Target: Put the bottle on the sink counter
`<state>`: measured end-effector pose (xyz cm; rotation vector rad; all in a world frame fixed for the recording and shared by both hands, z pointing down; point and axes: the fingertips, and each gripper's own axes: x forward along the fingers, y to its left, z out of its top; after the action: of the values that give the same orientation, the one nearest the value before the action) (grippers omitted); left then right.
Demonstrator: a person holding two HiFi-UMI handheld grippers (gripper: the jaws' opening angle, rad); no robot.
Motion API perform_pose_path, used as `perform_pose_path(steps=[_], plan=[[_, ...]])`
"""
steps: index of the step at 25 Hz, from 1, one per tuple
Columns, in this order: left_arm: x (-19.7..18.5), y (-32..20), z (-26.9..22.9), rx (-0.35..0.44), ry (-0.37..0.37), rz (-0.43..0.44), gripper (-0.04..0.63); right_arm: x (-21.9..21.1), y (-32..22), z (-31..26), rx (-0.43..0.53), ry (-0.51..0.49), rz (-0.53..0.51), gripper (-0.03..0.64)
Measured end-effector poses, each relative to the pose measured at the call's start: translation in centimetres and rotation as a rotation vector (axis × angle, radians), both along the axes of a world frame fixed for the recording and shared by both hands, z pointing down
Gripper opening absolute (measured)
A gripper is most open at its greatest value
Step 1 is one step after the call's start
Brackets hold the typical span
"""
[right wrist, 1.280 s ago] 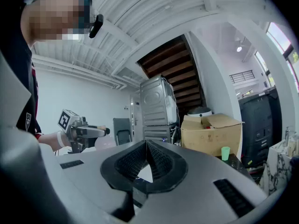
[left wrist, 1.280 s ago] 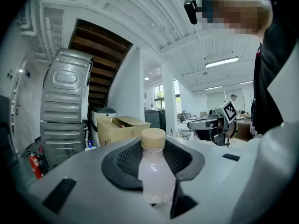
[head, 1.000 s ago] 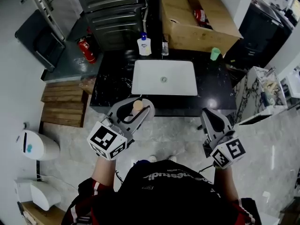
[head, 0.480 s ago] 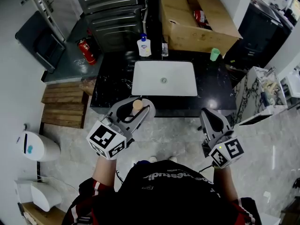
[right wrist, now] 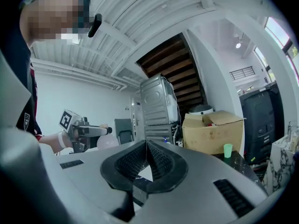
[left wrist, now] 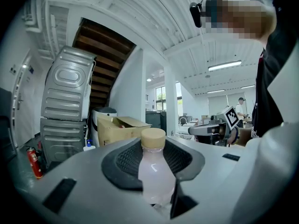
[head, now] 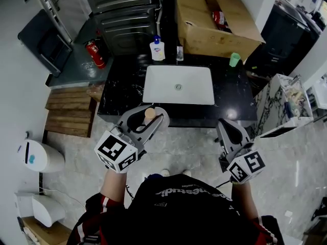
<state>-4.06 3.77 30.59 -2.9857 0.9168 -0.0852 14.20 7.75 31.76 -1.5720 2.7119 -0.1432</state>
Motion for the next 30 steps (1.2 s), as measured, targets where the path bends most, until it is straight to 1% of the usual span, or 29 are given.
perform_pose_path(steps=[7,12,19,25,30], plan=[[1.5,0.6,-0.2,0.010,-0.014,-0.032,0.146,1.2,0.2,0.1,0.010,-0.010,-0.049,0.040],[2.2,1.4,0.0,0.032,-0.058,-0.085,0.146,1.7,0.4,0.4,0.029,0.000,-0.097,0.040],[3.6,1.7,0.7,0.017,-0.078,-0.131,0.146,2.8,0.4,0.4,0.042,-0.005,-0.137,0.040],[4.0,-0.3,1.2,0.009,-0.085,-0.133,0.146,2.8,-1.6,1.6,0.018,-0.014,-0.148,0.040],[3.7,-4.3,2.0,0.006,-0.087,-0.124,0.146,2.5,-4.9,2.3,0.003,-0.013,-0.132,0.040]])
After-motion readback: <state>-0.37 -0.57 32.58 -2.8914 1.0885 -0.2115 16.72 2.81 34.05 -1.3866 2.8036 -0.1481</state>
